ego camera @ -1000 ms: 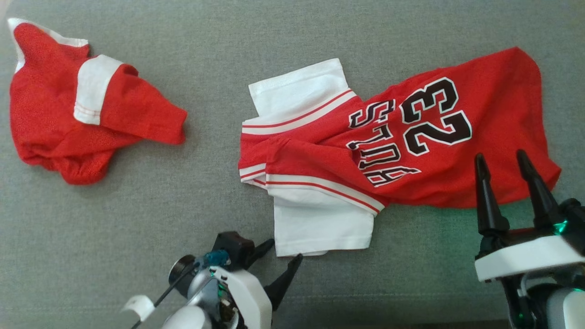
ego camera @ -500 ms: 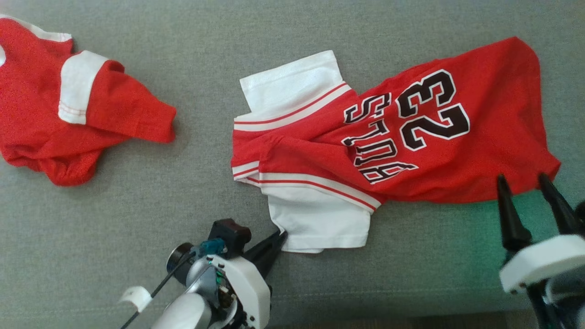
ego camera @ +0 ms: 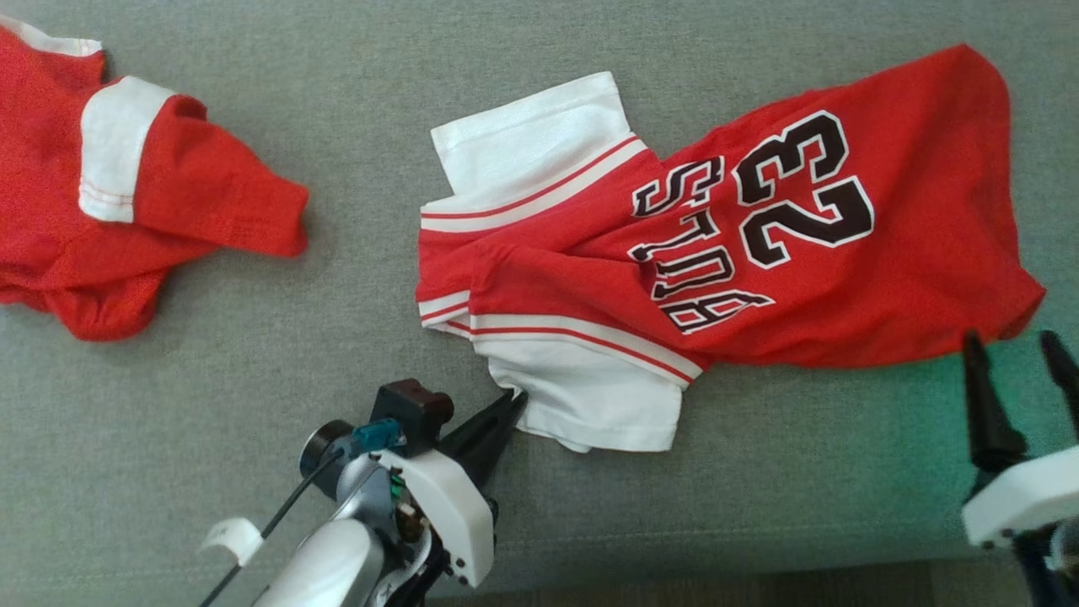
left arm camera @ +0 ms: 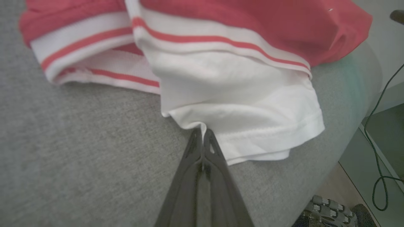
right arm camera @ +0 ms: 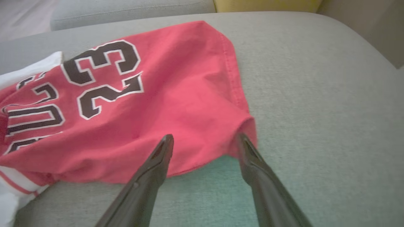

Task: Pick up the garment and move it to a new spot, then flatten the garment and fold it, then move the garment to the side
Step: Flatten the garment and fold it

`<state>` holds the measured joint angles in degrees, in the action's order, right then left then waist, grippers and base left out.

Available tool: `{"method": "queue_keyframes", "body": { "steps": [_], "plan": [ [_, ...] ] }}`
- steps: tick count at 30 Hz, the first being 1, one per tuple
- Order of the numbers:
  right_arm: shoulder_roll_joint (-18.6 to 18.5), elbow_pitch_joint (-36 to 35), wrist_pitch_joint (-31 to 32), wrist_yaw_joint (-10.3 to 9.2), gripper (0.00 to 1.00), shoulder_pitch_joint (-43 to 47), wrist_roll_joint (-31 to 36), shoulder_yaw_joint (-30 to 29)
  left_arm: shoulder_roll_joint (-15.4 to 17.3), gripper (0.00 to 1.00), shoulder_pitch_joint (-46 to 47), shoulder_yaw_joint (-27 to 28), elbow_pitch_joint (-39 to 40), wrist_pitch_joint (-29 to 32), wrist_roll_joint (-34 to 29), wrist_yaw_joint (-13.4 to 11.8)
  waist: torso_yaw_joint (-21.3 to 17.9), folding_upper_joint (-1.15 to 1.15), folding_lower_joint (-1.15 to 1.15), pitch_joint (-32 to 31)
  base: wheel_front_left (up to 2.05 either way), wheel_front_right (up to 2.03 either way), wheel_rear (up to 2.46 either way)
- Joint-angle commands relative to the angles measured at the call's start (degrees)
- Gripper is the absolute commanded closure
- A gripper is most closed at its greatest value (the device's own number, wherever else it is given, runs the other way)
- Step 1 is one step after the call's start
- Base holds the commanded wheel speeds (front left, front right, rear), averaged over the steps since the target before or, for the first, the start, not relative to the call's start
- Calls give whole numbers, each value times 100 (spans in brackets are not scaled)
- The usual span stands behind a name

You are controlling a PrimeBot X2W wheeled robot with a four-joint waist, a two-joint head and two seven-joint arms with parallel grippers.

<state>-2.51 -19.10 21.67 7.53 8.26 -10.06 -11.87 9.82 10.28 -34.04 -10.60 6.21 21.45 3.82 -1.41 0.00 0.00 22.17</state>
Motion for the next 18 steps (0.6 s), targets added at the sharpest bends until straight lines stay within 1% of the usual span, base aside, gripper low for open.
{"method": "queue_keyframes", "body": {
  "steps": [1, 3, 6, 10, 13, 18],
  "plan": [
    [-70, -191, -83, -4, 0, -30, -35, -61, 166, 100, 131, 307, 46, -18, -11, -173, -46, 0, 0, 11, 0, 0, 0],
    [-64, -264, -222, -4, 0, -81, -31, -131, 194, 100, 123, 330, 81, -26, -5, -201, -90, 0, 0, 21, 0, 0, 0],
    [-56, -273, -240, -4, 0, -100, -20, -238, 225, 100, 121, 352, 123, -31, 6, -233, -135, 0, 0, 27, 0, 0, 0],
    [-47, -123, -186, -4, 0, -83, -44, -403, 253, 100, 147, 360, 187, -36, 11, -254, -140, 0, 0, 44, 0, 0, 0],
    [-42, -27, -274, -4, 0, -98, -71, -540, 284, 100, 158, 368, 236, -48, 5, -275, -154, 0, 0, 73, 0, 0, 0],
    [-40, 191, -286, -4, 0, -119, -43, -554, 315, 100, 160, 371, 287, -48, -1, -312, -193, 0, 0, 120, 0, 0, 0]
  ]
}}
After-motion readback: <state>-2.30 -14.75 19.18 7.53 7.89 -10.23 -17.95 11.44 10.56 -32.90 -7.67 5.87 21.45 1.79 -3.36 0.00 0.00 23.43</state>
